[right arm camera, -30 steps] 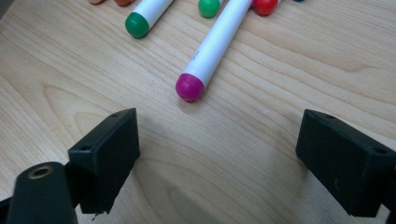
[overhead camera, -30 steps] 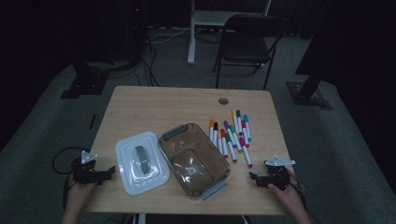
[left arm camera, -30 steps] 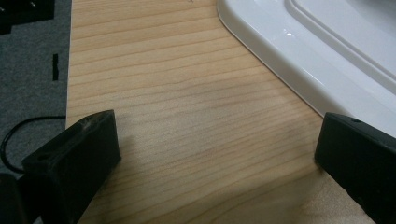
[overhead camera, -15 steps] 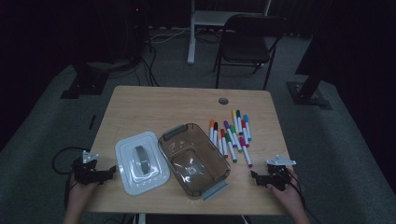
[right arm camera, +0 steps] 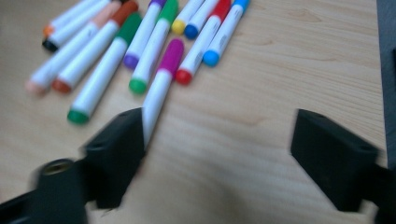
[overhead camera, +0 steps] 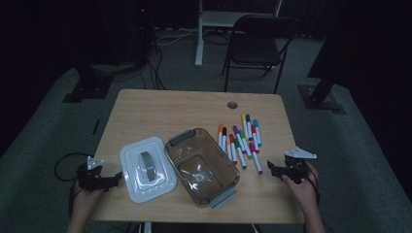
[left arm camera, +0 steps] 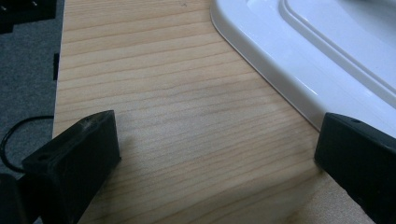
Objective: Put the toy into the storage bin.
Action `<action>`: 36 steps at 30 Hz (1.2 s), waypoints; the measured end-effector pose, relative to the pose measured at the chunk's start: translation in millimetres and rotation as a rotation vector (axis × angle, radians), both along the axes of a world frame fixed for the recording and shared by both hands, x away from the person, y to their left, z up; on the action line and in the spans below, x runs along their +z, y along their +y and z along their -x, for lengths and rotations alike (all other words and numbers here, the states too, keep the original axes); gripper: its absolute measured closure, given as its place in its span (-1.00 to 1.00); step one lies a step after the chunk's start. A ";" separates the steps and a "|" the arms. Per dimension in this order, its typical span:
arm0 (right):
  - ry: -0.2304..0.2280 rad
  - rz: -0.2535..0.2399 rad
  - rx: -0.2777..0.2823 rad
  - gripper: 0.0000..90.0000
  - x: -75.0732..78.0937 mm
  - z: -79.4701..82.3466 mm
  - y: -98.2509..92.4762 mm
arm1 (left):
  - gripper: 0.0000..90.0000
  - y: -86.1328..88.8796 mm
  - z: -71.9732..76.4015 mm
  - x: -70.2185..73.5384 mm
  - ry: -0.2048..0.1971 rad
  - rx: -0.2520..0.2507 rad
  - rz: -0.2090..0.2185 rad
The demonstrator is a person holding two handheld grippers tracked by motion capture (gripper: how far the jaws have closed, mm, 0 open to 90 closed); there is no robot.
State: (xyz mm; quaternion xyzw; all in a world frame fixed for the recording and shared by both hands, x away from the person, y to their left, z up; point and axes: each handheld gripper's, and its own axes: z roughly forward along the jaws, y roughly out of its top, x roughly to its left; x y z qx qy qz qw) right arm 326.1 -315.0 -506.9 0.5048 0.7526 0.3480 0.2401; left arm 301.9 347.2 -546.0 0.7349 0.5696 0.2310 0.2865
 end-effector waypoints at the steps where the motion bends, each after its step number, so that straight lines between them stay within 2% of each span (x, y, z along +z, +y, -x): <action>1: 0.006 -0.015 -0.013 -0.42 2.3 -4.4 -0.2 | -0.99 0.0 0.0 0.0 0.000 0.000 0.000; 2: 0.006 -0.015 -0.013 -0.42 2.3 -4.4 -0.2 | -0.99 0.0 0.0 0.0 0.000 0.000 0.000; 5: -0.007 -0.018 -0.048 -0.38 8.3 -19.6 0.6 | -0.99 0.0 0.0 0.0 0.000 0.000 0.000; 6: -0.008 -0.011 -0.055 -0.28 11.2 -27.9 2.1 | -0.99 0.0 0.0 0.0 0.000 0.000 0.000; 8: -0.017 -0.014 -0.044 -0.19 14.5 -37.2 4.3 | -0.99 0.0 0.0 0.0 0.000 0.000 0.000; 11: -0.020 -0.021 -0.022 -0.17 17.8 -53.0 11.0 | -0.99 0.0 0.0 0.0 0.000 0.001 0.000; 14: -0.007 -0.016 -0.028 -0.09 18.7 -70.1 19.0 | -0.99 0.0 0.0 0.0 0.000 0.000 0.000; 15: 0.004 -0.016 -0.039 -0.05 19.0 -74.5 20.6 | -0.99 0.0 0.0 0.0 0.000 0.000 0.000; 16: 0.023 -0.021 -0.061 -0.05 18.6 -87.7 22.9 | -0.99 0.0 0.0 0.0 0.000 0.000 0.000; 17: 0.023 -0.021 -0.061 -0.05 18.6 -87.7 22.9 | -0.99 0.0 0.0 0.0 0.000 0.000 0.000; 18: 0.046 -0.048 -0.075 -0.01 18.2 -94.3 22.6 | -0.99 0.0 0.0 0.0 0.000 0.000 0.000; 20: 0.038 -0.061 -0.100 0.06 18.2 -106.7 24.7 | -0.99 0.0 0.0 0.0 0.000 0.000 0.000; 21: 0.051 -0.071 -0.117 0.14 18.4 -117.2 26.7 | -0.99 0.0 0.0 0.0 0.000 0.000 0.000; 22: 0.051 -0.071 -0.117 0.14 18.4 -117.2 26.7 | -0.99 0.0 0.0 0.0 0.000 0.000 0.000; 25: 0.079 -0.098 -0.137 0.27 16.0 -131.0 27.7 | -0.99 0.0 0.0 0.0 0.000 0.000 0.000; 26: 0.110 -0.102 -0.159 0.34 11.3 -141.3 29.6 | -0.99 0.0 0.0 0.0 0.000 0.000 0.000; 28: 0.117 -0.100 -0.163 0.34 9.4 -144.2 30.2 | -0.99 -0.1 0.1 0.0 0.000 0.001 0.000; 30: 0.164 -0.093 -0.176 0.36 1.9 -153.0 33.5 | -0.99 -0.2 0.2 0.0 0.000 0.003 0.000; 36: 0.215 -0.090 -0.188 0.40 -9.8 -162.8 34.3 | -0.99 -0.2 0.3 0.1 0.001 0.004 -0.001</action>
